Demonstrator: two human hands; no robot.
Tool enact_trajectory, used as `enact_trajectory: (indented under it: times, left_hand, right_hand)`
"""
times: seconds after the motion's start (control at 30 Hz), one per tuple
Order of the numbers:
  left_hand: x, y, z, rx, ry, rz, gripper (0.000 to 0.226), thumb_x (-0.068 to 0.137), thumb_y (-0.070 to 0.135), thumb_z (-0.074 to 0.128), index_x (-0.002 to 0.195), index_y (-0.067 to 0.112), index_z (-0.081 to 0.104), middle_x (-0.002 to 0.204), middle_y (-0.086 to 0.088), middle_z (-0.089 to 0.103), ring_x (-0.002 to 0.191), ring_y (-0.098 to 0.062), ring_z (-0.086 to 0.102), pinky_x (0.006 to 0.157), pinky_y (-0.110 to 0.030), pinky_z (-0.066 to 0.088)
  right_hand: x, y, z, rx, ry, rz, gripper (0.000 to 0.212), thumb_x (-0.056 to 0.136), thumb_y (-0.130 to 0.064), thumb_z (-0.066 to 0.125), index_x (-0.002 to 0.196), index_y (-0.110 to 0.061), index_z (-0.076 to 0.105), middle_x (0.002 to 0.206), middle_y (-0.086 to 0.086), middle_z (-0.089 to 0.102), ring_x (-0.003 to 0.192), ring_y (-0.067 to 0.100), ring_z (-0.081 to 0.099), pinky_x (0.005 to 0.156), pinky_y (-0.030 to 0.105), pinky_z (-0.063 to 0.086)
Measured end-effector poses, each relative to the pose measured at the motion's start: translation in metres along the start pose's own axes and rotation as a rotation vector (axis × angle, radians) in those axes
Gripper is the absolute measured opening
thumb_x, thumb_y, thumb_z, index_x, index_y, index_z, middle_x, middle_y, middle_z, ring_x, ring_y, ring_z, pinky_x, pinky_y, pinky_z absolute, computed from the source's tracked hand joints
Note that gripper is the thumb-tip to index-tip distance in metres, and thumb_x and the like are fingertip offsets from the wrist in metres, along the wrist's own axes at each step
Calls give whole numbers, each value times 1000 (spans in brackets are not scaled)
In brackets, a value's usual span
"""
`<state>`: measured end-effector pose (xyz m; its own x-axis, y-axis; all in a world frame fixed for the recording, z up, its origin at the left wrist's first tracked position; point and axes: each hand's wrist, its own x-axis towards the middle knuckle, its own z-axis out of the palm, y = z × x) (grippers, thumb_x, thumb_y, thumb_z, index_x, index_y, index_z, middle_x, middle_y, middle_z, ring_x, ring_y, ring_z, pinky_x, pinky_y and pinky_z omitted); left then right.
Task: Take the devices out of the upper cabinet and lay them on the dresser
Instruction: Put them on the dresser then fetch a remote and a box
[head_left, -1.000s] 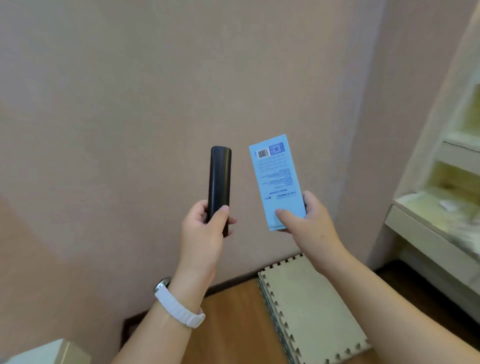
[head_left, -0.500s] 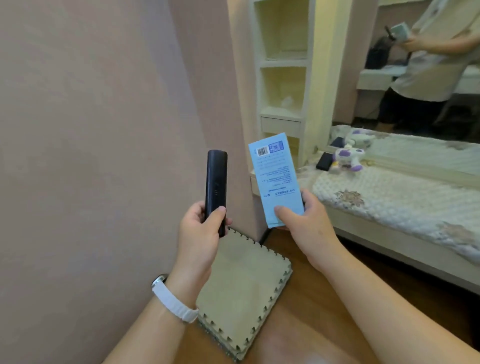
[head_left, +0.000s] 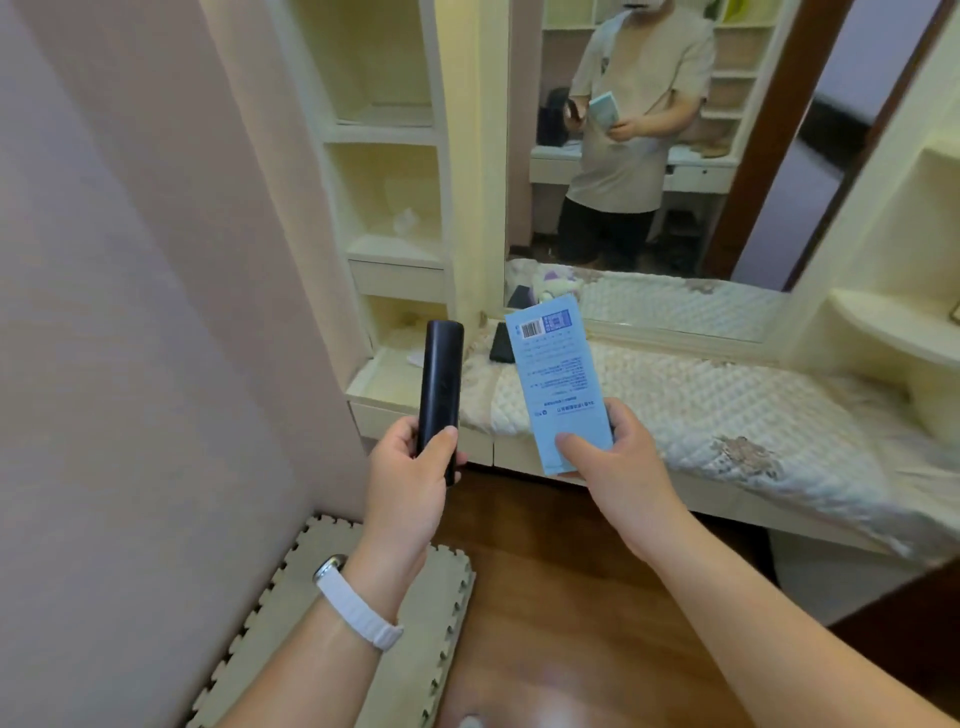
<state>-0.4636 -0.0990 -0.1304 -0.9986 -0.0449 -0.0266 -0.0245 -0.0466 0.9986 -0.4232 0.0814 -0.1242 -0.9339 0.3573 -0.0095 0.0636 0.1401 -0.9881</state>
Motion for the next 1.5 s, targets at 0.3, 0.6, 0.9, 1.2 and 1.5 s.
enact_trajectory:
  times: [0.3, 0.6, 0.9, 1.2, 1.5]
  left_hand:
    - [114, -20, 30, 11, -137, -52, 7, 92, 16, 59, 93, 22, 62, 77, -5, 67, 76, -22, 65, 71, -41, 54]
    - [171, -46, 114, 86, -332, -109, 8, 93, 14, 58, 99, 18, 62, 78, -1, 64, 75, -19, 64, 66, -34, 51]
    - [211, -75, 237, 169, -338, -161, 8, 93, 12, 59, 99, 17, 61, 77, -3, 63, 74, -20, 65, 64, -35, 51]
    - [245, -101, 357, 218, -195, -305, 11, 94, 12, 59, 105, 11, 60, 81, -9, 66, 74, -21, 65, 65, -35, 51]
    - [265, -136, 401, 238, -80, -383, 14, 90, 8, 61, 102, 16, 60, 89, -11, 65, 75, -18, 65, 61, -29, 50]
  right_hand:
    - [94, 7, 14, -57, 123, 15, 27, 88, -5, 62, 104, -26, 57, 103, -4, 65, 92, 17, 67, 66, 32, 61]
    - [146, 42, -37, -44, 274, 112, 25, 88, -7, 60, 101, -29, 56, 101, -2, 63, 89, 19, 66, 68, 36, 62]
    - [233, 100, -128, 24, 285, 181, 26, 88, -7, 60, 103, -27, 56, 106, -2, 63, 91, 18, 66, 66, 29, 60]
    - [329, 154, -231, 66, 158, 319, 26, 87, -6, 58, 108, -22, 57, 106, -3, 65, 92, 16, 67, 68, 27, 59]
    - [379, 199, -249, 80, 15, 443, 32, 87, -7, 57, 116, -20, 53, 108, -5, 63, 91, 14, 65, 65, 23, 56]
